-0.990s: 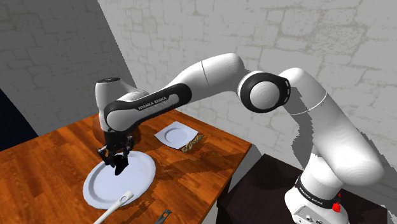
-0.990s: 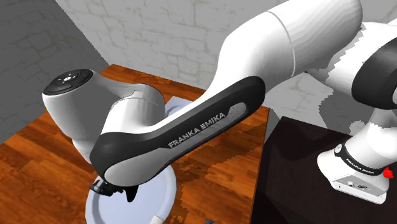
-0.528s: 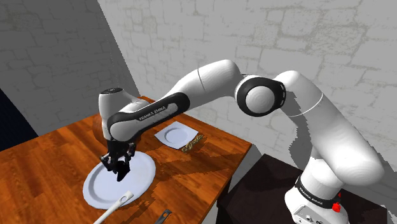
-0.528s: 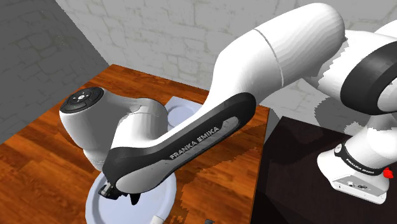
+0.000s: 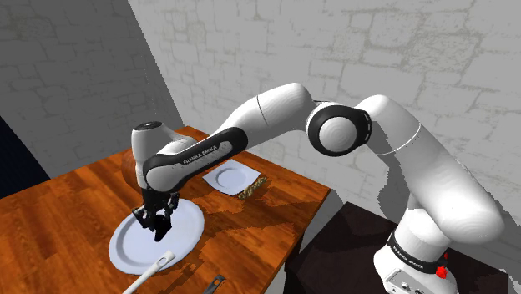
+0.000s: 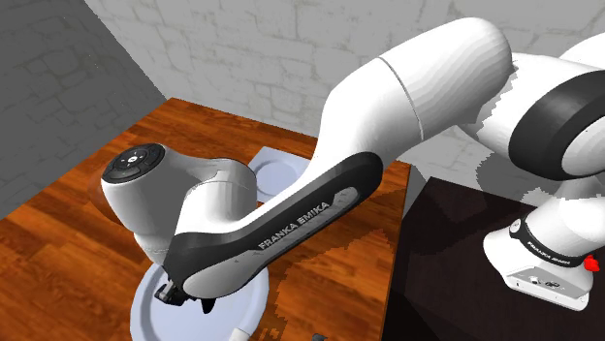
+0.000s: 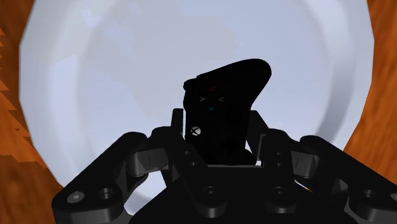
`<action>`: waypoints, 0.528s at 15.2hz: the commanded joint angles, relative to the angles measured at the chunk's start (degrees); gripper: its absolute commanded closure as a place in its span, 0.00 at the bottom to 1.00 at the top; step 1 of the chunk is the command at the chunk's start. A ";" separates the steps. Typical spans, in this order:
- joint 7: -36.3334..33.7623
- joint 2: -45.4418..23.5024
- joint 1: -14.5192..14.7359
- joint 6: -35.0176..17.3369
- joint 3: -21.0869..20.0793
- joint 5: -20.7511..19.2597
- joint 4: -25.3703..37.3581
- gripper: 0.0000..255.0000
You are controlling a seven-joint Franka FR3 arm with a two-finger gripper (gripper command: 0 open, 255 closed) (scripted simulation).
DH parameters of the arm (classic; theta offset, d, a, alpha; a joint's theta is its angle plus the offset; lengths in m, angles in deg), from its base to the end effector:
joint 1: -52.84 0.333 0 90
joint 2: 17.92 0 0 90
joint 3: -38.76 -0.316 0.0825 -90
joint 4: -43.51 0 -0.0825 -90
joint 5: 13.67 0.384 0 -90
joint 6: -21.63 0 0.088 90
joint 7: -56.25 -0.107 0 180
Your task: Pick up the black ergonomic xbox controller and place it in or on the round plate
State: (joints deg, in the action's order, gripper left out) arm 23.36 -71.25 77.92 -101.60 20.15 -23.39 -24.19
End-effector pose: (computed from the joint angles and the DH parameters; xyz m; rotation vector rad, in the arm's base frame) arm 0.6094 0.4697 0.2463 -2.9979 -0.2126 0.0045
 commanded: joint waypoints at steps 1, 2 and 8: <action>0.00 0.02 -0.01 -0.03 0.00 0.00 -0.04 1.00; 0.00 0.02 -0.01 -0.03 0.00 0.00 -0.04 1.00; 0.00 0.02 -0.01 -0.03 0.00 0.00 -0.04 0.00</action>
State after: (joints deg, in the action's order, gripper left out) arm 23.36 -71.23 77.91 -101.63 20.14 -23.39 -24.23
